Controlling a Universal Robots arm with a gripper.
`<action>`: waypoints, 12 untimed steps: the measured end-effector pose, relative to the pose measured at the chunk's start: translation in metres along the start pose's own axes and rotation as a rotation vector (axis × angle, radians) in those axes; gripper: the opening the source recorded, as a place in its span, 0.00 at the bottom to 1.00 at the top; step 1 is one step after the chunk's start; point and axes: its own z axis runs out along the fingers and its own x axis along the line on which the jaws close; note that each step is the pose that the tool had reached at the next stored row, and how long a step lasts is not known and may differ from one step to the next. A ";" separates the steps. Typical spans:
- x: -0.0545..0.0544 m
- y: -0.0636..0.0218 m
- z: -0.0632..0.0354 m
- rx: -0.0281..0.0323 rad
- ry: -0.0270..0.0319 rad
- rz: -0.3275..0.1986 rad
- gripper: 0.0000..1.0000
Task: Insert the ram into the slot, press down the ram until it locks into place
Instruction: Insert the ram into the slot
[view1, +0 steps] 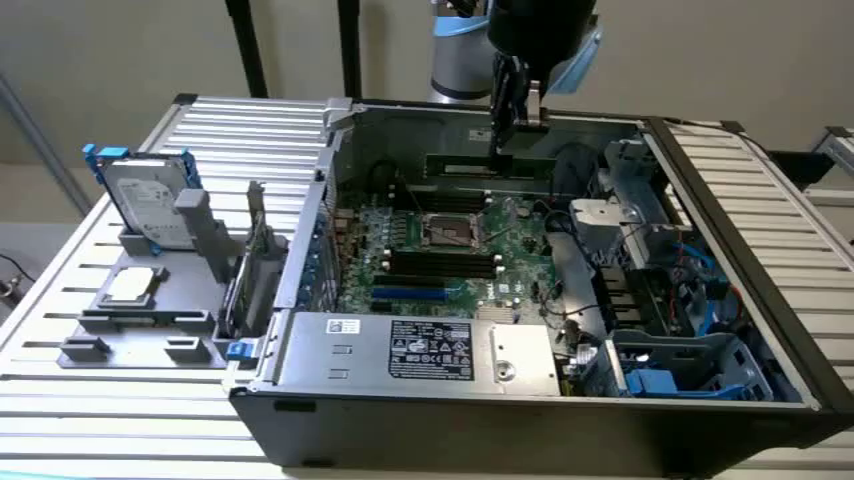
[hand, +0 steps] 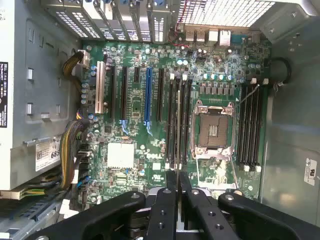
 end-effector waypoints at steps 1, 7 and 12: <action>0.000 0.0000 0.0000 0.0000 0.0000 0.000 0.13; 0.000 0.0000 0.0000 0.0001 0.0000 0.000 0.13; 0.000 0.0002 0.0001 0.0001 0.0003 0.000 0.13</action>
